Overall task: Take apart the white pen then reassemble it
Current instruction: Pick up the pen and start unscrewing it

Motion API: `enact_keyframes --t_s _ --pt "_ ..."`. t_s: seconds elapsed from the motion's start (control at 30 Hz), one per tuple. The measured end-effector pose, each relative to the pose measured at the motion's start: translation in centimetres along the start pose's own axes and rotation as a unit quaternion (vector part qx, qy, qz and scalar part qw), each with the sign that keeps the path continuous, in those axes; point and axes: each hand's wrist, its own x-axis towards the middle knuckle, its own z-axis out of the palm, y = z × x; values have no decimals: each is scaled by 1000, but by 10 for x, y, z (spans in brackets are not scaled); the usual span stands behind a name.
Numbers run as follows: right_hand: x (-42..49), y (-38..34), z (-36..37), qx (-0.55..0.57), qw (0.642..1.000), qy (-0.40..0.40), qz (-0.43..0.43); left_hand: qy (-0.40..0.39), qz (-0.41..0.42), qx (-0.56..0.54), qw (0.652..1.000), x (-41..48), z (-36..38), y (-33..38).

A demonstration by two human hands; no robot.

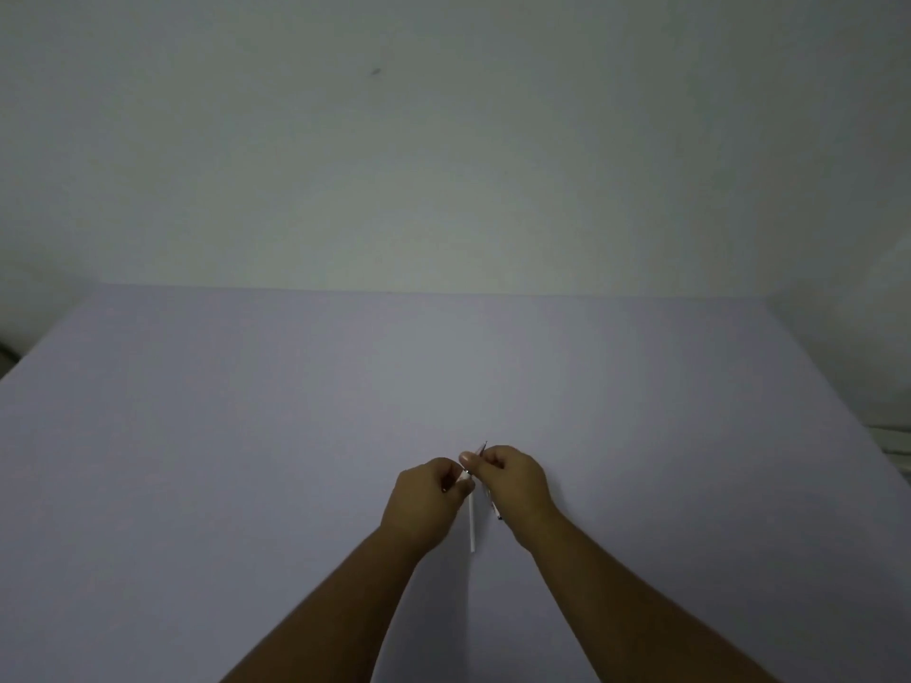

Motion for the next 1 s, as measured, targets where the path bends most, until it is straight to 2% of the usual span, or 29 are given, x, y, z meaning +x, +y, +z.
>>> enact_keyframes --t_s 0.13,0.3,0.37,0.5,0.63,0.77,0.9,1.0 --pt "-2 -7 -3 62 998 -18 6 -18 -5 -59 998 -3 -7 2" --pt "-5 -11 -10 134 987 -85 17 -51 -34 -145 988 -8 -14 6" --pt "-6 -13 -13 145 984 -94 43 -47 -29 -143 988 -11 -13 8" --pt "-7 -14 -15 112 991 -56 55 -27 -17 -112 993 -15 -12 10" --pt "-9 -18 -17 212 971 -93 53 -2 0 -78 997 -16 -12 12" --pt "-13 -21 -16 166 982 -61 71 8 6 -69 998 -18 -12 13" --pt "-13 -25 -17 221 969 -91 59 12 -3 -83 996 -19 -13 14" --pt "-12 -25 -16 188 976 -80 78 12 3 -82 997 -20 -15 15"
